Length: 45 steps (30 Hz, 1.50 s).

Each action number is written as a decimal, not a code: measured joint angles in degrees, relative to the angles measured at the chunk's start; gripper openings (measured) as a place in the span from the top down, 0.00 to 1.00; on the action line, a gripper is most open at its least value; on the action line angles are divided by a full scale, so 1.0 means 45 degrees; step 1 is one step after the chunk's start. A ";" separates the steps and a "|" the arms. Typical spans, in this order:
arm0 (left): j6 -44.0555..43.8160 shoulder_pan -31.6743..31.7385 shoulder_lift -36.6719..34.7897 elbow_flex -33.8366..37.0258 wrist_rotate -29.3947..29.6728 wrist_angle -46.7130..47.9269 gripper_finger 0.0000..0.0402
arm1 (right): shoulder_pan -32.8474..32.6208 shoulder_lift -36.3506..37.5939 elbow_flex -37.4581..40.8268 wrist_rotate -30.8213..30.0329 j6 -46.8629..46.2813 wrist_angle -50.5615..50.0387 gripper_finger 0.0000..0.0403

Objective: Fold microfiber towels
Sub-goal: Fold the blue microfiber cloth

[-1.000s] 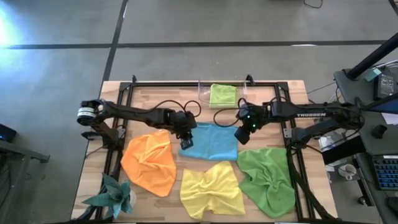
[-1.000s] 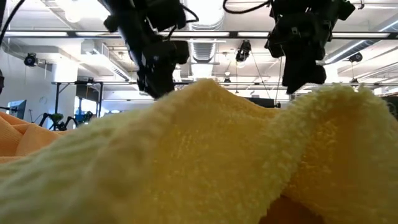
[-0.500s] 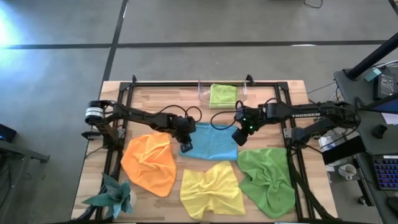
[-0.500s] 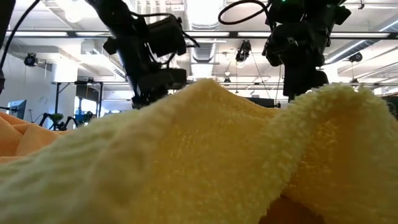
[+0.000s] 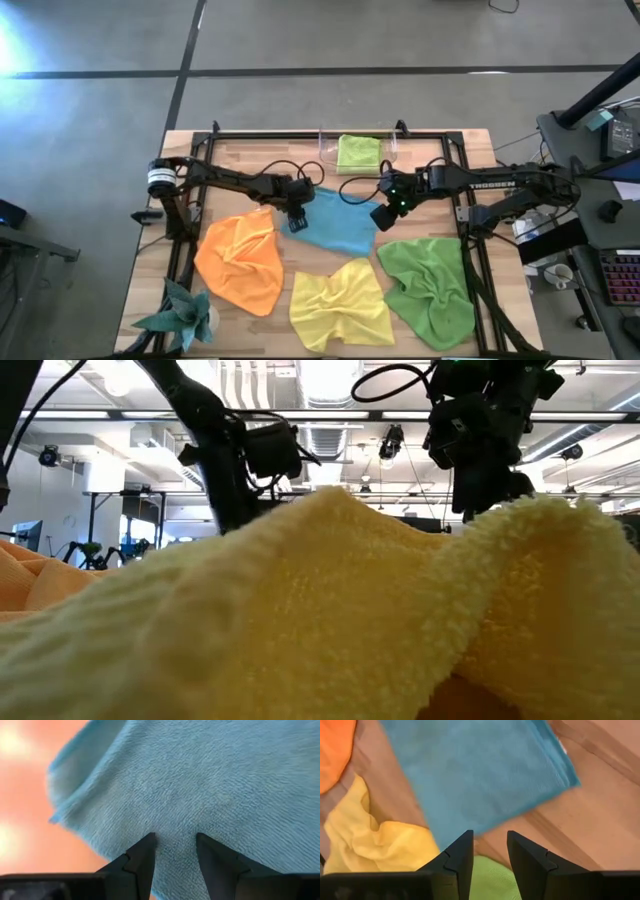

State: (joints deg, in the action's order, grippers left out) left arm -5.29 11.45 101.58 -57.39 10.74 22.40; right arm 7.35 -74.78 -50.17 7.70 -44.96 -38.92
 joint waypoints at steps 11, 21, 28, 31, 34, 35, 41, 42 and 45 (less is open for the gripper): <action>0.3217 0.1895 -0.0398 -0.0569 0.3440 0.1795 0.68 | -0.0330 -0.0024 0.0000 -0.1177 -0.1353 0.0266 0.72; 0.1493 0.0634 -0.1802 -0.0684 -0.1016 0.0007 0.68 | -0.0549 -0.0078 0.0000 -0.1437 -0.1403 0.0555 0.72; -0.0029 -0.0799 -0.1441 -0.0656 -0.1049 -0.3348 0.68 | -0.0549 0.0037 0.0000 -0.1424 -0.1909 0.0545 0.72; -0.0504 -0.1285 -0.1319 -0.0661 -0.0979 -0.4198 0.68 | -0.0549 0.0183 0.0000 -0.1411 -0.1356 0.0513 0.72; -0.1340 -0.1644 -0.1129 -0.0656 -0.0832 -0.4484 0.68 | -0.0518 0.0339 0.0000 -0.1403 -0.0829 0.0508 0.72; -0.1633 -0.1753 -0.1050 -0.0656 -0.0794 -0.4602 0.68 | -0.0515 0.0392 0.0000 -0.1406 -0.0710 0.0495 0.72; -0.3415 -0.2288 -0.0160 -0.0632 -0.0272 -0.5181 0.68 | -0.0525 0.0534 -0.0010 -0.1395 -0.0007 0.0490 0.72; -0.3846 -0.2352 0.0013 -0.0631 -0.0275 -0.5325 0.68 | -0.0520 0.0534 -0.0010 -0.1393 0.0158 0.0485 0.72; -0.4764 -0.2561 0.0510 -0.0631 -0.0260 -0.5512 0.68 | -0.0520 0.0534 -0.0010 -0.1393 0.0776 0.0473 0.72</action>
State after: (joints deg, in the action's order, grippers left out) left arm -26.73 -0.07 103.87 -60.23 9.57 -2.40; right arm 5.02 -72.38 -50.22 1.43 -41.47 -36.80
